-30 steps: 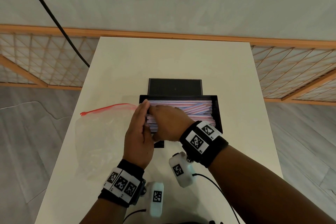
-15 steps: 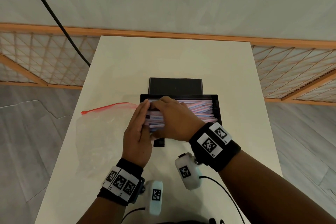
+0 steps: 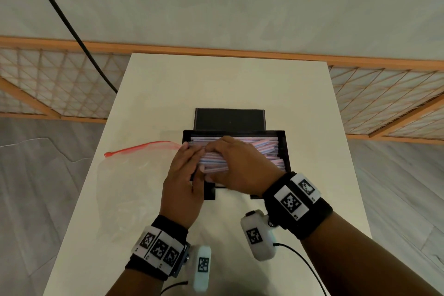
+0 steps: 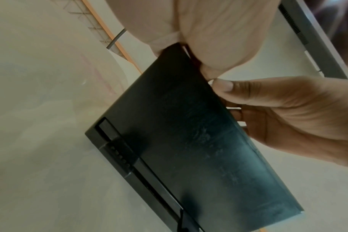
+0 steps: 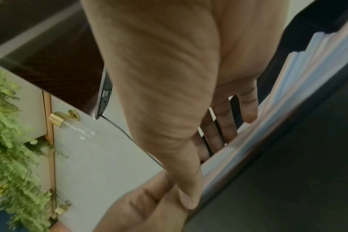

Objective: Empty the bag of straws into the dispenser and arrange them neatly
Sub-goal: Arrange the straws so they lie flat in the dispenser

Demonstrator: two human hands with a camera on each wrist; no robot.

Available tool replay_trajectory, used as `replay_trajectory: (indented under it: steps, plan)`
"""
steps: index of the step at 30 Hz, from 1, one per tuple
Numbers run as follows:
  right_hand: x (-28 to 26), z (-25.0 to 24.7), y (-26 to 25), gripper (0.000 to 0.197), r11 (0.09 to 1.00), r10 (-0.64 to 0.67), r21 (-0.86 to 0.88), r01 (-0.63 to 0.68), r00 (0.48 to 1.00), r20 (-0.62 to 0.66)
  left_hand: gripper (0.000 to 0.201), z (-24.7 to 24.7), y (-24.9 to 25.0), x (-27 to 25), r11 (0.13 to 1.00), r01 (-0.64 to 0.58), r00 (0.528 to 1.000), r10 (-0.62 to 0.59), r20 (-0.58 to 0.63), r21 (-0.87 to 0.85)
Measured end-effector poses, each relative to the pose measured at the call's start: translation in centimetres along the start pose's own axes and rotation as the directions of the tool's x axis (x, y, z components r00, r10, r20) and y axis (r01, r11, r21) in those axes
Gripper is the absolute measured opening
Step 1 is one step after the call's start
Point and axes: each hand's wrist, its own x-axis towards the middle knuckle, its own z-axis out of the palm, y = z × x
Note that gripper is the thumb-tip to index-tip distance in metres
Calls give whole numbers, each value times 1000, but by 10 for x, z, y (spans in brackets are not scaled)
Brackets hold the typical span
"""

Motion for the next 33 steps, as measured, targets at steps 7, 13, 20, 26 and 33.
replay_trajectory:
  steps: [7,13,20,26,33]
  plan:
    - [-5,-24,11,65,953,93,-296,-66,992,81,35,0,5,0,999,6,1000,-5,-22,49]
    - [2,0,9,76,944,157,-312,-105,977,146,36,2,6,2,999,17,1000,-17,-15,47]
    - [17,-6,10,73,965,190,-226,-134,951,245,33,2,4,1,999,20,999,-19,-27,47]
    - [20,-12,9,69,964,188,-239,-118,937,296,33,0,7,2,998,30,999,-29,-19,59]
    - [24,-18,6,61,967,222,-207,-146,884,412,33,0,6,0,999,20,1000,-20,-12,35]
